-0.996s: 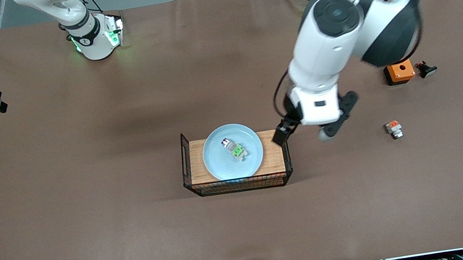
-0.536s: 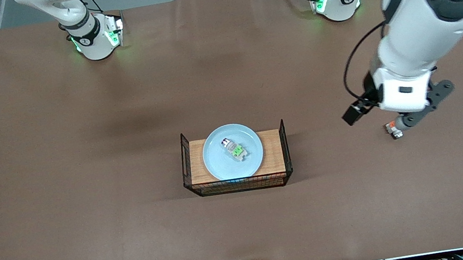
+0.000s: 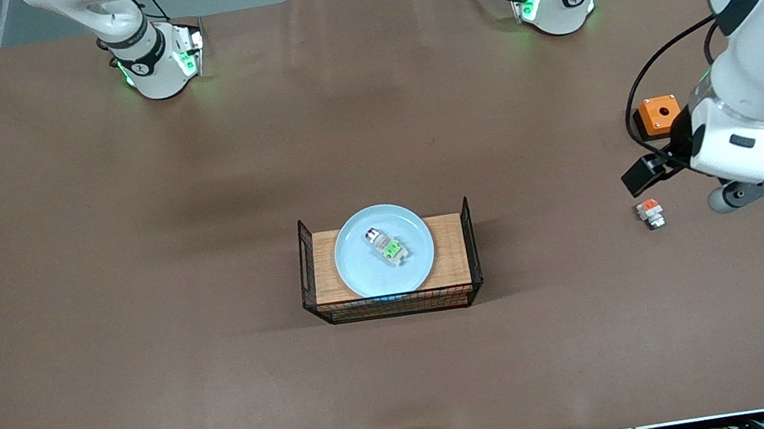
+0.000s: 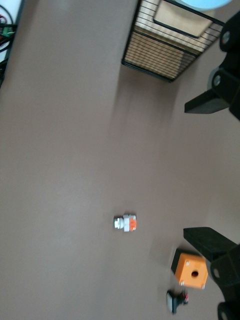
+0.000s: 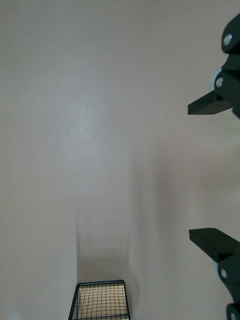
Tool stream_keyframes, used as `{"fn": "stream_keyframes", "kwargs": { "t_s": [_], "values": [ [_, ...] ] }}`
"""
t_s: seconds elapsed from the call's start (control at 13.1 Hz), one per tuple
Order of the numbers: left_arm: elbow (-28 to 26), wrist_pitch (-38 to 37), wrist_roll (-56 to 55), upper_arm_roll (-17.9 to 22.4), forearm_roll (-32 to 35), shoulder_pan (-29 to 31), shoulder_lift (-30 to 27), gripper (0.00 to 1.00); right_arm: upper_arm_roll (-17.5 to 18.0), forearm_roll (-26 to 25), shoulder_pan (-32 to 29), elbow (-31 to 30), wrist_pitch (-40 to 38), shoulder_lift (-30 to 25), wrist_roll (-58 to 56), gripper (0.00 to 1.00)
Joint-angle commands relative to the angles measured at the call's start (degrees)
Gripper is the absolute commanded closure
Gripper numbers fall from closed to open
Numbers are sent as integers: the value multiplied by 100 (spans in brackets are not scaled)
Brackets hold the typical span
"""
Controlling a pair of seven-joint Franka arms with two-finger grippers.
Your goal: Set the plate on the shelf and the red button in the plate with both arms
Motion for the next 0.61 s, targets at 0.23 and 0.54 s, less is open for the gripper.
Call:
{"fn": "stream_keyframes", "kwargs": {
  "t_s": [0.23,0.54],
  "values": [
    [-205,-493,1347,-24,54,569,-618,0,4,33,-23,66,-73,-2,-82,0],
    [-529,-476,1541,-50,-182,833,-900,0,4,33,-14,66,-65,-2,-82,0]
  ]
}}
